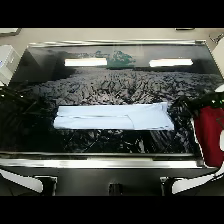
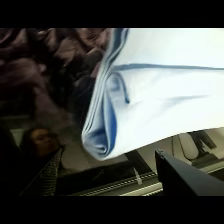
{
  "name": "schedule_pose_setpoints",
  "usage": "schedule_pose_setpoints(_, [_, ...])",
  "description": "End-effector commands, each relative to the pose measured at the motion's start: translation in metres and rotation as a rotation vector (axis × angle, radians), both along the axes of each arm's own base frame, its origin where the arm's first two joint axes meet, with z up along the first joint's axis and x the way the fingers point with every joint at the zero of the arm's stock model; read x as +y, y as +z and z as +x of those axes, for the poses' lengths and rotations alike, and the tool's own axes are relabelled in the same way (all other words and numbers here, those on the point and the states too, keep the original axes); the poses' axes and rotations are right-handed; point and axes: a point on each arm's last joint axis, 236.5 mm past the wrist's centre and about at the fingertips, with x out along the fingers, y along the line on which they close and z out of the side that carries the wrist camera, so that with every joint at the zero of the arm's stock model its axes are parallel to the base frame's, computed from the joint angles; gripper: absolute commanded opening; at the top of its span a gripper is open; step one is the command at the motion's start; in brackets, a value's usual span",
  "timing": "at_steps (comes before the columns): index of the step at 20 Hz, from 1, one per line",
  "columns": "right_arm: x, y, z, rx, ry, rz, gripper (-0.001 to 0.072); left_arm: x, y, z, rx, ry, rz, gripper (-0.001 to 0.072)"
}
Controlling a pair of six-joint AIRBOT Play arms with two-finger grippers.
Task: Fold the clothes and pants, and hang the long-sleeved shirts on hangers.
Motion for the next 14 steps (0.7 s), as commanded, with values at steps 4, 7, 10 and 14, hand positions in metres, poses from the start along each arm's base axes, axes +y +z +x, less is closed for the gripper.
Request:
schedule_pose_setpoints(4, [0.021,-0.037,-0.005,-0.016,-0.007,0.218,0.072,-0.007,0.065,-0.006,-0.123,-0.009,0.099,0.0665])
schedule_pose_setpoints(7, [0.048,-0.044,0.001,-0.025,0.026,0.31,0.072,-0.037,0.086,-0.006,-0.184,-0.081,0.114,0.0665])
schedule_pose_setpoints(10, [0.065,-0.047,0.005,-0.032,0.069,0.31,0.0638,-0.074,0.098,-0.007,-0.22,-0.166,0.096,0.0664])
schedule_pose_setpoints(14, [0.077,-0.007,0.017,-0.118,0.082,0.311,0.0037,-0.136,0.097,0.015,-0.34,-0.261,0.102,0.0612])
